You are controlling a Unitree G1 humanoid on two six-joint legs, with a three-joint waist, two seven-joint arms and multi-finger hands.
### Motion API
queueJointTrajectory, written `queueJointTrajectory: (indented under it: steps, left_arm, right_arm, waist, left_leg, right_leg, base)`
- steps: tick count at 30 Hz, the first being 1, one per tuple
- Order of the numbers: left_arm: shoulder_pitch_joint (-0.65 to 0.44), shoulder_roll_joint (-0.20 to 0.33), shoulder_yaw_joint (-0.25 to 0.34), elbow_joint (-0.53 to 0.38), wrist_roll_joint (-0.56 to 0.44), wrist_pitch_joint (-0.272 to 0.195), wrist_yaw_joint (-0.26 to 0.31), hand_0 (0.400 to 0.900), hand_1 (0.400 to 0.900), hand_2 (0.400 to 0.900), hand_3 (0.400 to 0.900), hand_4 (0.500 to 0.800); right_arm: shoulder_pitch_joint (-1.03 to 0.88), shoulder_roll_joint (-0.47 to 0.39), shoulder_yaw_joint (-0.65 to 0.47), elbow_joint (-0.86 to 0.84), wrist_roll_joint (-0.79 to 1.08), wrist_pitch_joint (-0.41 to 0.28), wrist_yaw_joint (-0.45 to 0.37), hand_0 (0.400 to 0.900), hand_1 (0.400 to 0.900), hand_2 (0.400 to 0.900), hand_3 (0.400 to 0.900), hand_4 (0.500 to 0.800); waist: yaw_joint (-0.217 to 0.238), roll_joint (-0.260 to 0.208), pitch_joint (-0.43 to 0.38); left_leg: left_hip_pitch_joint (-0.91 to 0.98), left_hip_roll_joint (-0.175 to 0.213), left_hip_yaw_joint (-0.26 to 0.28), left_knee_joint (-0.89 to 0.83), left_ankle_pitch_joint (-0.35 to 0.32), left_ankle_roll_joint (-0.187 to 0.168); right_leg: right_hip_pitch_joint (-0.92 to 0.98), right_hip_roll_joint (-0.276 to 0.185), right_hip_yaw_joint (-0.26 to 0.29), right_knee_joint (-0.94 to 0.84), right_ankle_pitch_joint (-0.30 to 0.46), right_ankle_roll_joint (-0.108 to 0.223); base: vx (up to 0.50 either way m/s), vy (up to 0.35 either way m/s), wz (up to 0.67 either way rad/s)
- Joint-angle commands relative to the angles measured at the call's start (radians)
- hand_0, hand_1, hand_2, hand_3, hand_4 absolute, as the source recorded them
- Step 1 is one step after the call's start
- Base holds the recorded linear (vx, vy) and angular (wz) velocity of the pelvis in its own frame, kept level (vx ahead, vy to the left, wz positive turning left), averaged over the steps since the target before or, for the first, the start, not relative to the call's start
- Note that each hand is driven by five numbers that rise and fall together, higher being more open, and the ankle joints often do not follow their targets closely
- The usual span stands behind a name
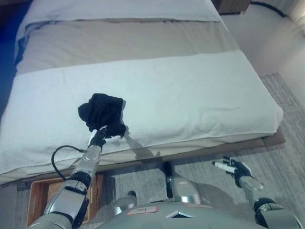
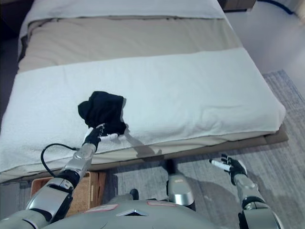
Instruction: Put the clothes on the bed into the basket.
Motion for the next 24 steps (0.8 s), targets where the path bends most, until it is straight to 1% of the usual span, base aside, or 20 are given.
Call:
queueJointTrajectory:
  steps: [1, 2, 3, 6, 10, 12, 15, 18, 21, 24]
  left_arm:
    - [-0.138, 0.081, 0.072, 0.006, 0.094, -0.039, 0.193, 0.900, 0.900, 0.900, 0.900, 0.800]
    - [-0.157, 0.080, 0.063, 0.006, 0.111, -0.036, 0.213, 0.900, 0.900, 0.900, 0.900, 0.800]
    - [-0.179, 0.078, 0.054, 0.025, 0.123, -0.033, 0.232, 0.900, 0.900, 0.900, 0.900, 0.800]
    - [-0.244, 0.081, 0.046, 0.078, 0.114, -0.028, 0.276, 0.900, 0.900, 0.900, 0.900, 0.800]
    - [-0.305, 0.119, 0.055, 0.118, 0.111, -0.023, 0.320, 0.900, 0.900, 0.900, 0.900, 0.800]
    - [-0.324, 0.143, 0.065, 0.144, 0.109, -0.019, 0.334, 0.900, 0.900, 0.900, 0.900, 0.800]
    - [-0.355, 0.182, 0.080, 0.210, 0.107, -0.010, 0.348, 0.900, 0.900, 0.900, 0.900, 0.800]
    - [-0.390, 0.228, 0.080, 0.262, 0.113, -0.001, 0.361, 0.900, 0.900, 0.900, 0.900, 0.800]
    - [-0.426, 0.255, 0.078, 0.289, 0.101, 0.000, 0.362, 0.900, 0.900, 0.900, 0.900, 0.800]
    - [-0.467, 0.271, 0.066, 0.299, 0.094, 0.001, 0.366, 0.900, 0.900, 0.900, 0.900, 0.800]
  right_arm:
    - [0.017, -0.031, 0.019, -0.001, 0.008, -0.039, -0.043, 0.900, 0.900, 0.900, 0.900, 0.800]
    - [0.017, -0.027, 0.023, -0.004, 0.014, -0.042, -0.049, 0.900, 0.900, 0.900, 0.900, 0.800]
    - [0.015, -0.026, 0.029, -0.007, 0.017, -0.043, -0.051, 0.900, 0.900, 0.900, 0.900, 0.800]
    - [0.009, -0.028, 0.047, -0.008, 0.021, -0.041, -0.052, 0.900, 0.900, 0.900, 0.900, 0.800]
    - [-0.007, -0.029, 0.069, 0.005, 0.021, -0.041, -0.050, 0.900, 0.900, 0.900, 0.900, 0.800]
    - [-0.012, -0.028, 0.078, 0.011, 0.022, -0.041, -0.048, 0.900, 0.900, 0.900, 0.900, 0.800]
    - [-0.022, -0.030, 0.092, 0.018, 0.019, -0.045, -0.047, 0.900, 0.900, 0.900, 0.900, 0.800]
    - [-0.033, -0.037, 0.113, 0.009, 0.016, -0.048, -0.042, 0.900, 0.900, 0.900, 0.900, 0.800]
    - [-0.047, -0.043, 0.134, 0.003, 0.015, -0.052, -0.038, 0.900, 0.900, 0.900, 0.900, 0.800]
    - [-0.063, -0.047, 0.153, -0.006, 0.012, -0.056, -0.038, 0.900, 0.900, 0.900, 0.900, 0.800]
  waist:
    - [-0.007, -0.050, 0.027]
    - [-0.012, -0.054, 0.036]
    - [-0.018, -0.056, 0.040]
    - [-0.031, -0.062, 0.050]
    - [-0.038, -0.067, 0.058]
    - [-0.038, -0.070, 0.058]
    - [-0.043, -0.073, 0.057]
    - [-0.049, -0.077, 0.058]
    - [-0.054, -0.083, 0.063]
    - [-0.060, -0.090, 0.070]
  left_leg:
    - [-0.046, -0.004, 0.039, 0.095, -0.064, -0.024]
    - [-0.063, 0.004, 0.047, 0.100, -0.059, -0.031]
    - [-0.075, 0.010, 0.057, 0.103, -0.055, -0.036]
    - [-0.100, 0.021, 0.077, 0.105, -0.050, -0.043]
    - [-0.128, 0.019, 0.087, 0.115, -0.052, -0.044]
    - [-0.133, 0.020, 0.092, 0.118, -0.055, -0.044]
    - [-0.131, 0.023, 0.100, 0.118, -0.061, -0.045]
    - [-0.132, 0.028, 0.109, 0.119, -0.064, -0.046]
    - [-0.141, 0.033, 0.112, 0.122, -0.064, -0.050]
    - [-0.155, 0.040, 0.114, 0.125, -0.062, -0.053]
  right_leg:
    - [-0.126, -0.091, 0.069, 0.081, 0.043, 0.063]
    - [-0.135, -0.097, 0.063, 0.081, 0.042, 0.061]
    - [-0.147, -0.101, 0.057, 0.085, 0.041, 0.061]
    - [-0.184, -0.101, 0.055, 0.098, 0.047, 0.061]
    - [-0.225, -0.098, 0.064, 0.106, 0.055, 0.059]
    - [-0.236, -0.096, 0.070, 0.109, 0.057, 0.059]
    - [-0.244, -0.090, 0.076, 0.109, 0.059, 0.059]
    - [-0.259, -0.083, 0.082, 0.111, 0.062, 0.059]
    - [-0.275, -0.074, 0.086, 0.111, 0.067, 0.058]
    - [-0.296, -0.065, 0.090, 0.113, 0.070, 0.055]
  base:
    - [-0.12, -0.062, 0.43]
    - [-0.11, -0.049, 0.41]
    - [-0.08, -0.046, 0.27]
    - [-0.05, -0.035, 0.06]
    - [-0.04, -0.013, -0.07]
    - [-0.01, -0.007, -0.14]
    - [0.00, -0.003, -0.14]
    - [-0.02, -0.002, -0.13]
    - [-0.03, -0.016, -0.09]
    - [-0.04, -0.025, -0.07]
